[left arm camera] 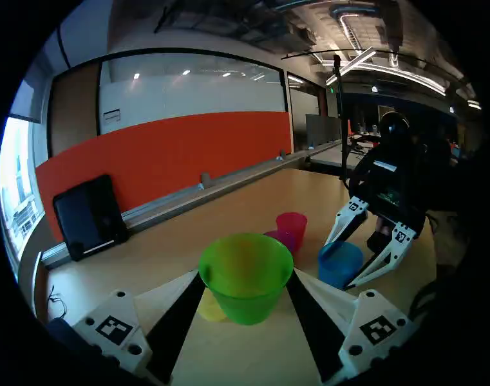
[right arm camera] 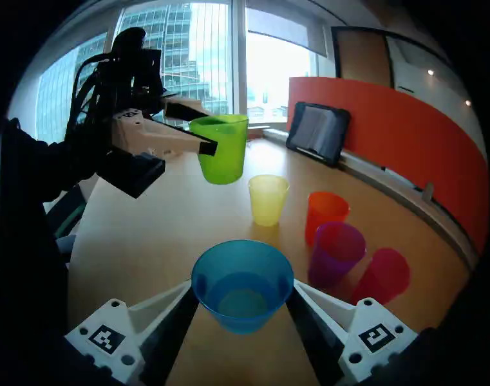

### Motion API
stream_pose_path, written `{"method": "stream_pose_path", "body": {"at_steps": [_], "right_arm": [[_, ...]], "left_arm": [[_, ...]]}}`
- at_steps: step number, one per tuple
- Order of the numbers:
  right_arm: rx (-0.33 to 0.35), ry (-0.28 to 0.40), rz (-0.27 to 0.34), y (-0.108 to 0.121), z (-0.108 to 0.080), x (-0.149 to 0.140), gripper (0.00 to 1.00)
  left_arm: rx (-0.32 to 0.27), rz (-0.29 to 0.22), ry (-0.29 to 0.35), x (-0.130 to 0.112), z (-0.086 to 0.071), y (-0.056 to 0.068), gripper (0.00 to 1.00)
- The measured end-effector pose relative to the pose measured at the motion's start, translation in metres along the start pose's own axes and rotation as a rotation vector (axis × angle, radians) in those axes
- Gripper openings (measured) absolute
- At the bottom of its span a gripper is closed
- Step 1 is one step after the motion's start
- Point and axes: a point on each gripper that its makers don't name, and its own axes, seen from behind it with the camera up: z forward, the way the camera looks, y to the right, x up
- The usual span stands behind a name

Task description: Pour water

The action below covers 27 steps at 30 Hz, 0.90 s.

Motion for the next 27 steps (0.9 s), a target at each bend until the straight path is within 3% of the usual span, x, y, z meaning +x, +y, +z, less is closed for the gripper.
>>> {"method": "stream_pose_path", "body": {"at_steps": [16, 27], "right_arm": [[-0.086, 0.149, 0.013, 0.013, -0.044, 0.050, 0.90], [-0.142, 0.293, 0.032, 0.031, -0.072, 0.102, 0.90]], "left_arm": [[0.007, -0.074, 0.133, 0.034, -0.004, -0.002, 0.86], [-0.008, -0.088, 0.195, 0.055, -0.005, 0.004, 0.87]]}}
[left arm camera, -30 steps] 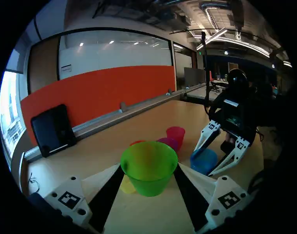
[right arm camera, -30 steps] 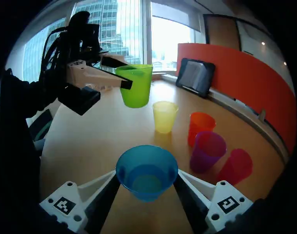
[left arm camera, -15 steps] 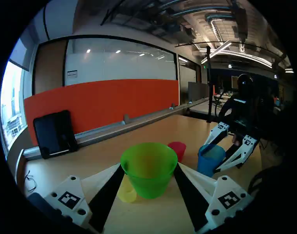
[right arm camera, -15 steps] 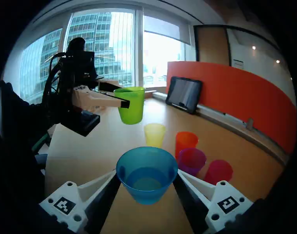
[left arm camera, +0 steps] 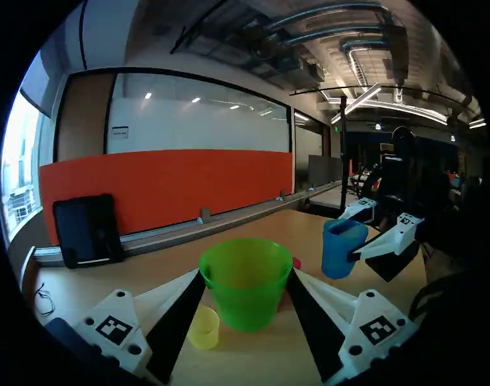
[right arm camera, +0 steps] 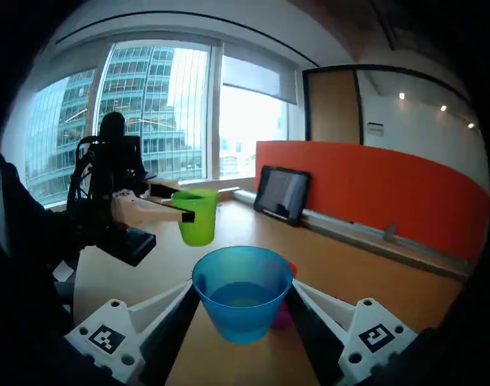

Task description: Pour water

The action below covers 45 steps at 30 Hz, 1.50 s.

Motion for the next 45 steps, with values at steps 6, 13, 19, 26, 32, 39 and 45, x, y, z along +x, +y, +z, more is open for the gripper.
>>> {"method": "stream_pose_path", "body": {"at_steps": [6, 13, 19, 26, 32, 39, 45], "right_arm": [[-0.022, 0.057, -0.005, 0.010, -0.004, 0.025, 0.90], [-0.036, 0.086, -0.021, 0.015, -0.007, 0.040, 0.90], [-0.034, 0.094, -0.031, 0.016, -0.005, 0.045, 0.90], [-0.027, 0.107, -0.038, 0.015, -0.003, 0.057, 0.90], [-0.029, 0.121, -0.046, 0.018, 0.000, 0.068, 0.90], [-0.031, 0.135, -0.068, 0.022, 0.004, 0.080, 0.90], [-0.035, 0.135, -0.099, 0.026, 0.007, 0.087, 0.90]], "left_arm": [[-0.021, 0.010, 0.019, 0.010, 0.001, 0.008, 0.87], [-0.036, 0.023, 0.032, 0.015, 0.003, 0.015, 0.87], [-0.048, 0.035, 0.032, 0.016, 0.004, 0.019, 0.87], [-0.064, 0.042, 0.034, 0.019, 0.005, 0.026, 0.87], [-0.086, 0.049, 0.043, 0.019, 0.007, 0.035, 0.87], [-0.114, 0.047, 0.039, 0.017, 0.011, 0.046, 0.87], [-0.136, 0.044, 0.036, 0.014, 0.014, 0.053, 0.87]]}}
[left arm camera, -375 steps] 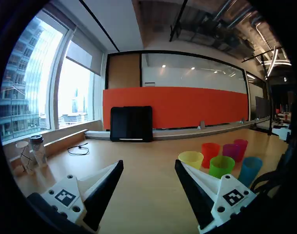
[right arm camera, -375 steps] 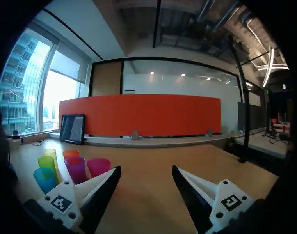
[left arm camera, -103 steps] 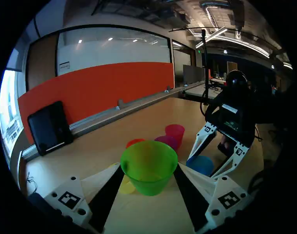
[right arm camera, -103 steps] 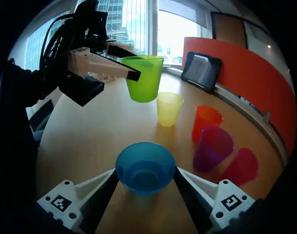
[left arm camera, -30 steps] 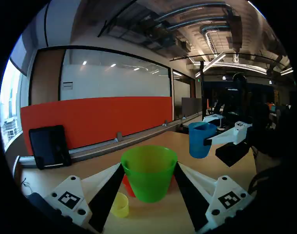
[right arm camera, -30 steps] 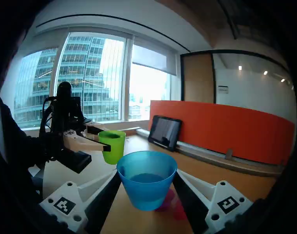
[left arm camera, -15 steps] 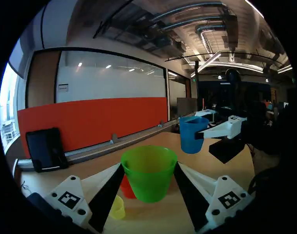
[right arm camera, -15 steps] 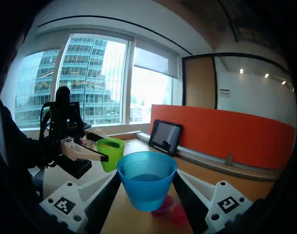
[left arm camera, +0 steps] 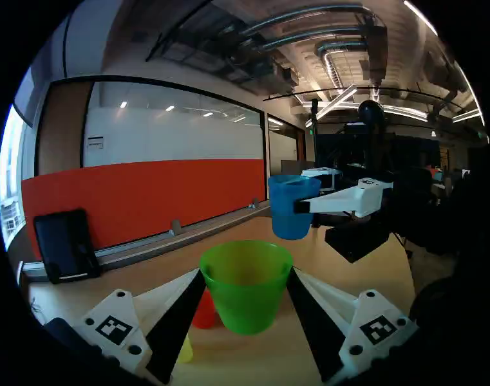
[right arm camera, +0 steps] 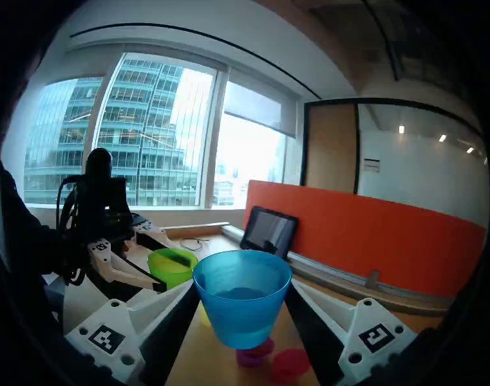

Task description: Pour water

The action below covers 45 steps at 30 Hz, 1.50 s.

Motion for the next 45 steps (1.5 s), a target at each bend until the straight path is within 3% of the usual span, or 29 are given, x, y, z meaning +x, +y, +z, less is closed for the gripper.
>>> {"method": "stream_pose_path", "body": {"at_steps": [13, 39, 45], "right_arm": [[0.007, 0.002, -0.095, 0.004, 0.007, 0.022, 0.90], [-0.008, 0.005, -0.392, 0.009, 0.022, 0.067, 0.90], [-0.009, 0.019, -0.485, 0.010, 0.026, 0.078, 0.90]], "left_arm": [[-0.041, 0.015, 0.019, 0.003, 0.007, 0.013, 0.87], [-0.104, 0.015, 0.037, 0.009, 0.008, 0.034, 0.87], [-0.107, 0.021, 0.034, 0.010, 0.008, 0.036, 0.87]]}}
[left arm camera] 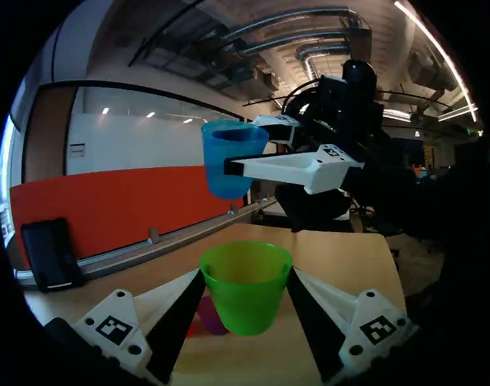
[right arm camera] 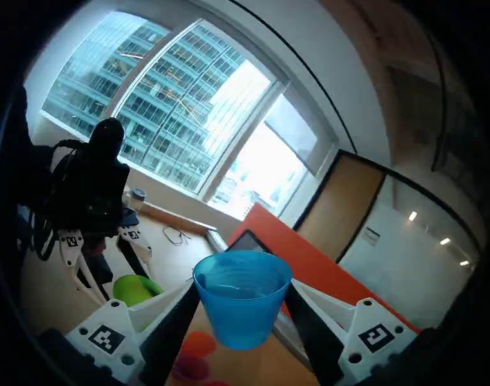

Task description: Pour water

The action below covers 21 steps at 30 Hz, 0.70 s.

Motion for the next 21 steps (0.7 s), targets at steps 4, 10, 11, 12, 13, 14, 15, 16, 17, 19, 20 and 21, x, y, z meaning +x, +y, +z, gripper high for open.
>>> {"method": "stream_pose_path", "body": {"at_steps": [4, 10, 11, 12, 13, 14, 15, 16, 17, 19, 20, 21], "right_arm": [[-0.011, 0.009, -0.070, 0.004, 0.003, 0.008, 0.90], [-0.021, 0.018, -0.172, 0.010, 0.006, 0.018, 0.90], [-0.023, 0.019, -0.186, 0.011, 0.007, 0.020, 0.90], [-0.025, 0.020, -0.199, 0.012, 0.008, 0.021, 0.90], [-0.028, 0.021, -0.211, 0.013, 0.008, 0.022, 0.90], [-0.031, 0.022, -0.224, 0.015, 0.008, 0.024, 0.90], [-0.034, 0.022, -0.235, 0.016, 0.009, 0.025, 0.90], [-0.035, 0.022, -0.247, 0.017, 0.009, 0.025, 0.90], [-0.036, 0.021, -0.259, 0.018, 0.009, 0.025, 0.90], [-0.038, 0.020, -0.281, 0.020, 0.010, 0.026, 0.90], [-0.040, 0.020, -0.292, 0.022, 0.010, 0.027, 0.90], [-0.041, 0.019, -0.302, 0.023, 0.010, 0.027, 0.90]], "left_arm": [[-0.003, -0.001, 0.001, -0.001, 0.001, 0.000, 0.87], [-0.008, 0.000, 0.008, 0.001, 0.001, 0.002, 0.87], [-0.009, 0.001, 0.009, 0.002, 0.001, 0.003, 0.87], [-0.010, 0.002, 0.010, 0.003, 0.001, 0.004, 0.87], [-0.011, 0.002, 0.010, 0.003, 0.000, 0.004, 0.87], [-0.012, 0.003, 0.011, 0.003, 0.000, 0.004, 0.87], [-0.013, 0.003, 0.011, 0.004, 0.000, 0.005, 0.87], [-0.013, 0.004, 0.011, 0.004, 0.000, 0.005, 0.87], [-0.013, 0.005, 0.012, 0.004, 0.000, 0.005, 0.87], [-0.014, 0.006, 0.012, 0.005, 0.000, 0.005, 0.87], [-0.014, 0.006, 0.013, 0.005, 0.000, 0.005, 0.87], [-0.015, 0.006, 0.013, 0.005, 0.001, 0.005, 0.87]]}}
